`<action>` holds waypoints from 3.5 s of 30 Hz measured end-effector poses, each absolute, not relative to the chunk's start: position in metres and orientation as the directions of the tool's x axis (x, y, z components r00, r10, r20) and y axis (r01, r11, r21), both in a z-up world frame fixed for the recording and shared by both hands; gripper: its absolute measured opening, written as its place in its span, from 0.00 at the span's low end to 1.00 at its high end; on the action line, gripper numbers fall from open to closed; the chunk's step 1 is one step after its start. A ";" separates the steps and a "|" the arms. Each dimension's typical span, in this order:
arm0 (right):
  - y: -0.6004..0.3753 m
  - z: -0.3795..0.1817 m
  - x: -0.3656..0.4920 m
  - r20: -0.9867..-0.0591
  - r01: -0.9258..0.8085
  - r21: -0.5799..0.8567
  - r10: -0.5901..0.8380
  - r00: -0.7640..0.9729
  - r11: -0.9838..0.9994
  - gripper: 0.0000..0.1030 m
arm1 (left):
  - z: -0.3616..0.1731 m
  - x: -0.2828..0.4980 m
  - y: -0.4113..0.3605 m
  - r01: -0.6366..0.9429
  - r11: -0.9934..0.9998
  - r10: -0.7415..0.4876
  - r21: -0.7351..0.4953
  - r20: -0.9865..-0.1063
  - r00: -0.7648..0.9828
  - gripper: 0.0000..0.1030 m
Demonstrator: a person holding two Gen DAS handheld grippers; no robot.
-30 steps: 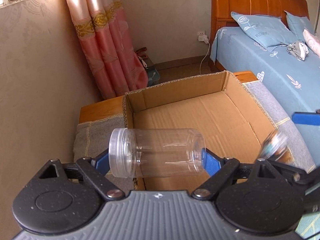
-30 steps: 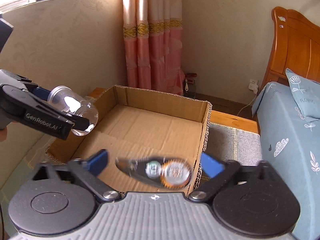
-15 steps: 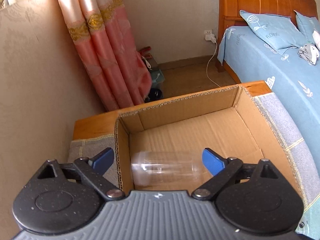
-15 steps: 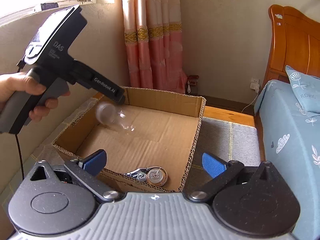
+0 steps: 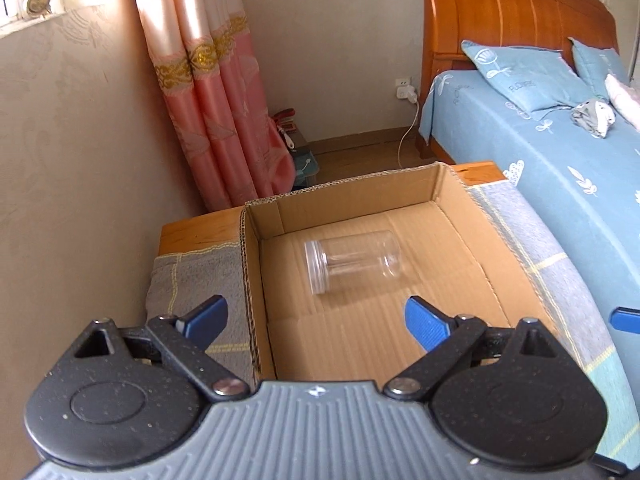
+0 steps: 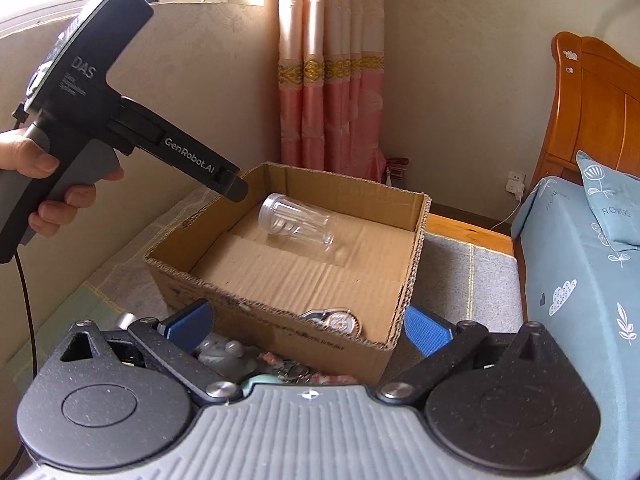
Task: Organize rigid objects
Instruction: 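Carry the jar and tape into the cardboard box and open both tools, then return both tools to the table items, then grasp the white MEDICAL swab tub with the left tool while the right tool grasps the black toy block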
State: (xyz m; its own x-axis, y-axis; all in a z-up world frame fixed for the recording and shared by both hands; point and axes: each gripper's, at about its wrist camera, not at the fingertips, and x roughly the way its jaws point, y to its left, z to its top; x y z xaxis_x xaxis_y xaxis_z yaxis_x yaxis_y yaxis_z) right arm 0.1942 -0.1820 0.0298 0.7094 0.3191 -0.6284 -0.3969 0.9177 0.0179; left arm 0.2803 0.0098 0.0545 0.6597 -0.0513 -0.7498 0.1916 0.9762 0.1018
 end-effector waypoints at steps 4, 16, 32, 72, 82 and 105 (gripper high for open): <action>-0.178 0.030 0.178 -0.626 -0.403 0.012 0.322 0.711 0.915 1.00 | 0.060 0.250 0.013 0.190 0.977 -0.064 0.095 -0.720 0.691 0.93; -0.182 -0.004 0.116 -0.588 -0.334 -0.009 0.265 0.764 0.942 1.00 | 0.044 0.140 0.020 0.201 0.978 -0.116 0.057 -0.652 0.749 0.98; -0.144 -0.084 0.062 -0.682 -0.514 0.008 0.381 0.625 0.857 1.00 | -0.030 0.057 0.040 0.188 0.982 -0.158 -0.033 -0.690 0.706 0.98; -0.187 -0.102 0.080 -0.665 -0.313 -0.014 0.225 0.712 0.950 1.00 | -0.020 0.068 0.004 0.423 0.905 -0.332 -0.034 -0.677 0.657 0.99; -0.186 -0.100 0.080 -0.671 -0.310 -0.016 0.219 0.708 0.951 1.00 | -0.049 0.047 0.033 0.337 0.936 -0.290 -0.104 -0.770 0.568 0.99; -0.189 -0.100 0.074 -0.667 -0.341 -0.020 0.241 0.705 0.940 1.00 | -0.072 0.122 -0.010 0.290 0.951 -0.255 -0.106 -0.799 0.545 0.99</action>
